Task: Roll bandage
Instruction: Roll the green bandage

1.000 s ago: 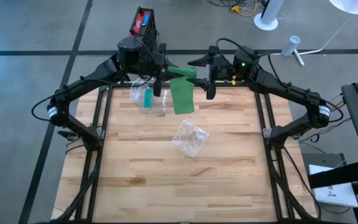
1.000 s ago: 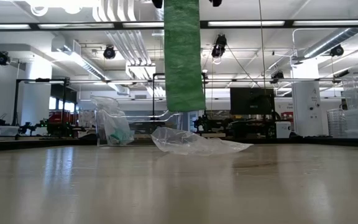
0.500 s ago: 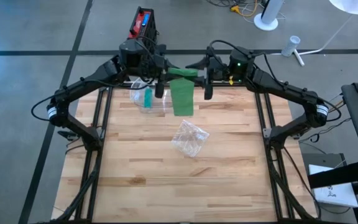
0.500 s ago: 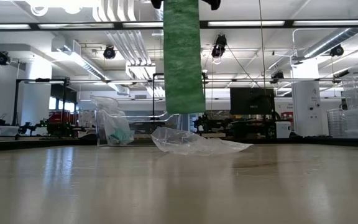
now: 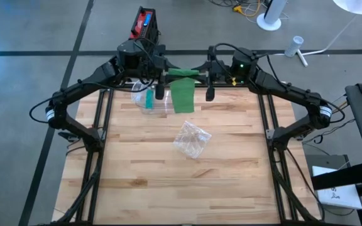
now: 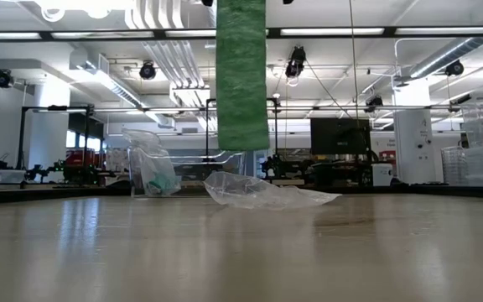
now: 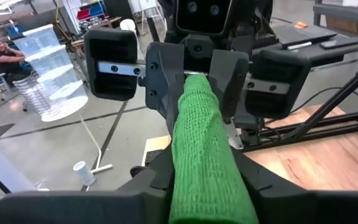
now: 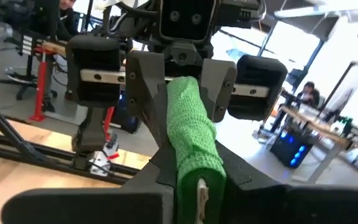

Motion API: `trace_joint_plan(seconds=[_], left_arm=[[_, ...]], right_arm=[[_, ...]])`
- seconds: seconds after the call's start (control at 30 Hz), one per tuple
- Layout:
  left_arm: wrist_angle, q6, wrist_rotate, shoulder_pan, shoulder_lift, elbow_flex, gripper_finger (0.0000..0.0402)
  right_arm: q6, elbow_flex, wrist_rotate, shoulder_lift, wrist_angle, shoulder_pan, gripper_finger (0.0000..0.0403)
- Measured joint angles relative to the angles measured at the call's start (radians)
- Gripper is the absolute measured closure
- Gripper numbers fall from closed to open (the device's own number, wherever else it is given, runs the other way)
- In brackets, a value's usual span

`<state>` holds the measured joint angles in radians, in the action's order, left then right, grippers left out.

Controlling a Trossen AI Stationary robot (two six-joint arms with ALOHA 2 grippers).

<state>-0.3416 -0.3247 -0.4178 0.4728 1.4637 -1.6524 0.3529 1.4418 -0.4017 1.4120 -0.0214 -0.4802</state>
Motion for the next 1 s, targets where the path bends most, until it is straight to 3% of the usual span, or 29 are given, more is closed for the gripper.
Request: trace_joint_plan(seconds=[0.3,0.57,0.73,1.0], left_arm=[[-0.024,0.096,-0.044,0.009,-0.024,-0.001,0.0218],[-0.006,0.339,-0.137,0.049,-0.041,-0.002,0.0138],[0.011,0.446,-0.216,0.066,-0.032,-0.002,0.0108],[0.031,0.478,-0.217,0.069,-0.009,-0.002,0.0094]], right_arm=[[0.186,0.000,0.009,-0.010,-0.009,-0.003,0.0364],[0.402,0.000,0.026,-0.009,-0.020,0.015,0.0364],[0.520,-0.001,0.038,-0.007,-0.019,0.035,0.0364],[0.649,-0.003,0.047,-0.006,-0.021,0.075,0.0364]])
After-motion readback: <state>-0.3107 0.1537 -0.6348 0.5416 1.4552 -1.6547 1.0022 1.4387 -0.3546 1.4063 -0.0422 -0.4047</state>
